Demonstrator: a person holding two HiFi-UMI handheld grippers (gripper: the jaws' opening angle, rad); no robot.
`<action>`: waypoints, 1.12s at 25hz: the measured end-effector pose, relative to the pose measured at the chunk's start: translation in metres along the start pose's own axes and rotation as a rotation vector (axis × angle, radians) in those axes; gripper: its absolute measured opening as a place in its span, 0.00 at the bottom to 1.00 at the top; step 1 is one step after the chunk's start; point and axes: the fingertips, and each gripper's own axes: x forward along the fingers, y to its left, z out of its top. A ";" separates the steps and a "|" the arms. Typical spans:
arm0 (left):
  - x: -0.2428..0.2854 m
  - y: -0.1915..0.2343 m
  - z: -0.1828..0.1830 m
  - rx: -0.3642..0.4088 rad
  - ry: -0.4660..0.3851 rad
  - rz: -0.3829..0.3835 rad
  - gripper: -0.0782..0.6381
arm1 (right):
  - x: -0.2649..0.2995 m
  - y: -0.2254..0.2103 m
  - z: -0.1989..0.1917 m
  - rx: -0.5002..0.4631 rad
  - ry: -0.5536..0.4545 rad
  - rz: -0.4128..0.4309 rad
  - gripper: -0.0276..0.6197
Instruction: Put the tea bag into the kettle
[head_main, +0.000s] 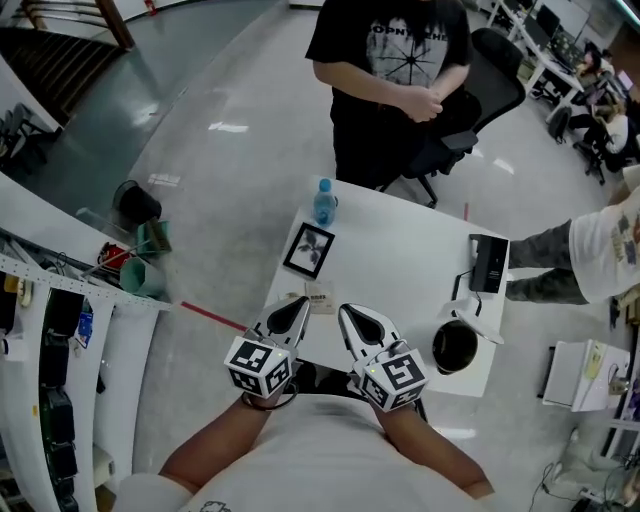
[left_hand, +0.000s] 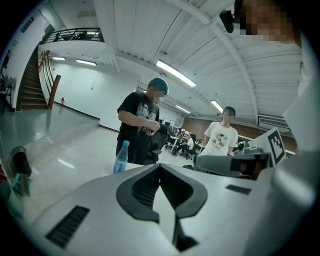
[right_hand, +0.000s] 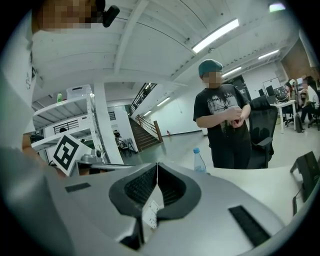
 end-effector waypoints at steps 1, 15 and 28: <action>0.005 0.004 0.000 0.003 0.008 -0.007 0.12 | 0.006 -0.004 -0.002 0.006 0.006 -0.006 0.06; 0.054 0.074 -0.039 -0.029 0.188 -0.045 0.12 | 0.080 -0.043 -0.060 0.035 0.154 -0.080 0.07; 0.094 0.119 -0.076 -0.073 0.357 -0.062 0.12 | 0.125 -0.073 -0.159 -0.003 0.390 -0.120 0.23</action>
